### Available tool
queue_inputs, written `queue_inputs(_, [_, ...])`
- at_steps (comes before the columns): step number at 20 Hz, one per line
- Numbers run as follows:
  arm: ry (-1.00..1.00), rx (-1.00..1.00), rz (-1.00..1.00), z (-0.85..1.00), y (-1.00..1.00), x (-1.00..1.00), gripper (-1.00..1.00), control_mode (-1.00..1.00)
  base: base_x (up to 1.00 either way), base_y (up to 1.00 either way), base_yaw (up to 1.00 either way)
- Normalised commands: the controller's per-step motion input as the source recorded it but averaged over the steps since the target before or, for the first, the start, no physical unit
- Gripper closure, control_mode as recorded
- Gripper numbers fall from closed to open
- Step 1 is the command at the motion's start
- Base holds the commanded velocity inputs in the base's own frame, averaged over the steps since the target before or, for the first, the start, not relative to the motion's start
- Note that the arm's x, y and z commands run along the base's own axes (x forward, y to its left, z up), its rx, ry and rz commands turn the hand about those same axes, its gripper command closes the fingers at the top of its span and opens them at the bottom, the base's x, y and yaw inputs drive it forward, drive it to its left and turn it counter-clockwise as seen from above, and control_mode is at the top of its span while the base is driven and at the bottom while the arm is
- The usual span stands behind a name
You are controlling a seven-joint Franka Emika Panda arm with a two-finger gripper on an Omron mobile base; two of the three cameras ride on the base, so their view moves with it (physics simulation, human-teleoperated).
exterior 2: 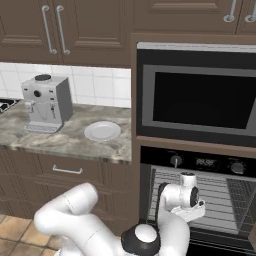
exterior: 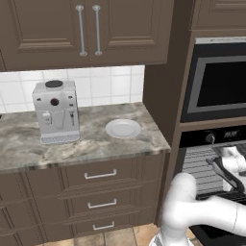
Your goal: Take the fish from the oven and place it on the plate on the counter.
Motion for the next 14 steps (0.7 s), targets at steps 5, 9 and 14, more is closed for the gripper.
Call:
queue_inputs(5, [-0.53,0.27,0.01,1.00,-0.55,-1.00,1.00,-1.00,0.00,0.00,0.00])
queue_inputs(9, [-0.57,0.26,-0.02,0.98,-0.49,-0.57,1.00,-1.00,0.00,0.00,0.00])
queue_inputs(14, [-0.45,0.30,-0.12,0.59,-0.15,0.09,1.00,-1.00,0.00,0.00,0.00])
